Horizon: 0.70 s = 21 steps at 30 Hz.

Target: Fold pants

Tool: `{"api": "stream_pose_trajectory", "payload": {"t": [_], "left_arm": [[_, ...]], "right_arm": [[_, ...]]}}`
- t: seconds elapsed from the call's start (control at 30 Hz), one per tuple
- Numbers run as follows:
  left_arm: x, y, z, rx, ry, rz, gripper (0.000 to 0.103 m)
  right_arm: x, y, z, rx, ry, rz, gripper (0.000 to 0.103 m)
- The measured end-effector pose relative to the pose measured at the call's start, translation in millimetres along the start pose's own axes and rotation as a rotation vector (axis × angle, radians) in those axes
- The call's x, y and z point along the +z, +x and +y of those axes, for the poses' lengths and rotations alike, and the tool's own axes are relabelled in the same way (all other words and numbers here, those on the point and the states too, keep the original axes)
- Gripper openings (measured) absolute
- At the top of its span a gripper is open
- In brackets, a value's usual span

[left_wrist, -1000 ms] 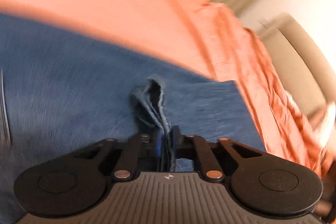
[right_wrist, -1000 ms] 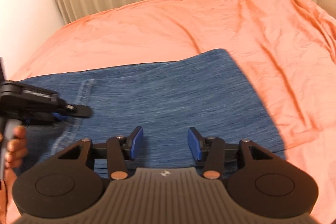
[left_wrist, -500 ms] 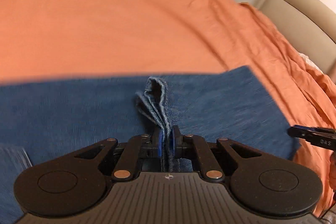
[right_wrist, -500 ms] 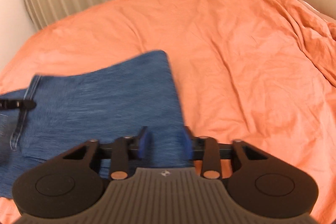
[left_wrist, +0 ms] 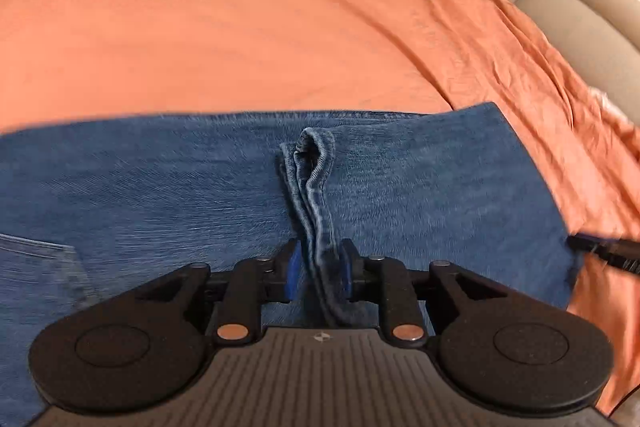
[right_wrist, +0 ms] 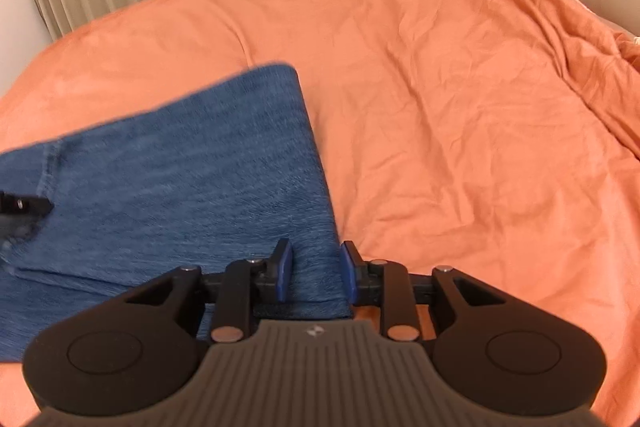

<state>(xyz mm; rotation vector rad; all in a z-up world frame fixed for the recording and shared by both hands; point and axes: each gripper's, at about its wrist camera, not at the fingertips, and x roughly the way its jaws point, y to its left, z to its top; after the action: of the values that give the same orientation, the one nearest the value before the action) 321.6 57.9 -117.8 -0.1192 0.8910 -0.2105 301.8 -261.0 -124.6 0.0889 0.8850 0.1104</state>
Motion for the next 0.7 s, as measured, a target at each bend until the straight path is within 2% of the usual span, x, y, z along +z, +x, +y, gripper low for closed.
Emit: {"api": "stream_pose_trajectory", "payload": {"t": [0.03,0.1,0.2,0.33,0.43,0.53,0.7], "left_arm": [[-5,-8,-1,0.004,0.004,-0.025,0.025],[-15,-27,-3,-0.036,-0.031,-0.079,0.025],[-22,-33,-14,-0.110,-0.052,-0.083,0.025],[-32,-19,-23,-0.058,-0.008,-0.019,0.025],[-39,-6,-21,-0.020,-0.006,0.029,0.027],[-44,3,-20,-0.017,-0.041,0.034,0.028],[-43,-8,-15,-0.034,-0.095,0.026,0.030]], "right_arm": [[-1,-8,4,0.008,-0.005,-0.016,0.024],[-7,-21,16,0.024,-0.037,-0.058,0.024],[-17,-28,36,0.063,-0.096,-0.114,0.023],[-24,-20,60,0.103,-0.114,-0.121,0.022],[-36,-10,72,0.097,-0.175,-0.082,0.023],[-45,1,76,0.092,-0.224,-0.045,0.023],[-45,4,70,0.112,-0.205,-0.048,0.023]]}}
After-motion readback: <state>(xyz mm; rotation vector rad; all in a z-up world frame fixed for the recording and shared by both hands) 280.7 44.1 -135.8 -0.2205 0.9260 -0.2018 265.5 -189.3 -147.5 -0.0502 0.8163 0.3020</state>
